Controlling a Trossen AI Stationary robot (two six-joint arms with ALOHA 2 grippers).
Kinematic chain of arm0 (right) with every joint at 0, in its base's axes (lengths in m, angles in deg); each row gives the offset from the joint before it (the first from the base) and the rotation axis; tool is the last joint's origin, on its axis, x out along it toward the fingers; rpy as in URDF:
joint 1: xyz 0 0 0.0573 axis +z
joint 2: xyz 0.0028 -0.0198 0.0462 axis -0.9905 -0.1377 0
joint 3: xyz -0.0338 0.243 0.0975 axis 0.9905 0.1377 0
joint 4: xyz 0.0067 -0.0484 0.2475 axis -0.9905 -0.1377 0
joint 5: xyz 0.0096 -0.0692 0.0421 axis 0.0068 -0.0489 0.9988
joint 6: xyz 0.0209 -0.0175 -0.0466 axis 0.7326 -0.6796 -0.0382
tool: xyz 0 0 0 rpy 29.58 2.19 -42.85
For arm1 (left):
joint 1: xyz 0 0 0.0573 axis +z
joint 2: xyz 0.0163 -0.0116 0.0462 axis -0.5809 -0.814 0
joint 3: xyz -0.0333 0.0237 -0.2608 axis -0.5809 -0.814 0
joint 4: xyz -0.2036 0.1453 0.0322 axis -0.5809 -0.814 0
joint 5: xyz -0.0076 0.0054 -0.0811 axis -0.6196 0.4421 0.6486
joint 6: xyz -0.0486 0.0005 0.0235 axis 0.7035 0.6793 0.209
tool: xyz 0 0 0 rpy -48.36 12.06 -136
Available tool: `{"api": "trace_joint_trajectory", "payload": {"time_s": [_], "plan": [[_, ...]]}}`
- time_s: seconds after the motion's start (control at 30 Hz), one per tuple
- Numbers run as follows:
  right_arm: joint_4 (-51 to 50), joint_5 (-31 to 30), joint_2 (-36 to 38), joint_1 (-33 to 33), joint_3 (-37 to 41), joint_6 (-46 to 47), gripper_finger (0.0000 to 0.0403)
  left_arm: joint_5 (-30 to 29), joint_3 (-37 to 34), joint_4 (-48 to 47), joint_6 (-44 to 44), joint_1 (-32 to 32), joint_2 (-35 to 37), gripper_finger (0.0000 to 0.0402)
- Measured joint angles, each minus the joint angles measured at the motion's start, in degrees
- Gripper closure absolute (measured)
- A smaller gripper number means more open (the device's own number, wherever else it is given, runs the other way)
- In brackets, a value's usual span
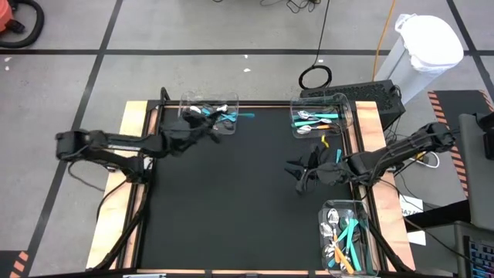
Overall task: Sort silverware by color (type)
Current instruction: Put the blue spoon into the top left transparent bin
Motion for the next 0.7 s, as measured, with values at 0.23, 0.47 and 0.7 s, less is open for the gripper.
{"api": "trace_joint_trajectory", "payload": {"time_s": [0.23, 0.47, 0.7], "plan": [[1.0, -1.7, -1.3, 1.7, 0.0, 0.0, 0.0271, 3.4, -9.9, -0.9, 2.6, 6.9, 10.4, 0.0402], [1.2, -1.3, -1.3, 1.8, 0.0, 0.0, 0.0271, 2.2, -16.7, -1.2, 13.1, 14.8, 10.2, 0.0402], [1.2, -1.5, -1.3, 1.5, 0.0, -1.0, 0.0271, 7.0, -18.1, -0.6, 16.4, 19.3, 10.2, 0.0394]]}}
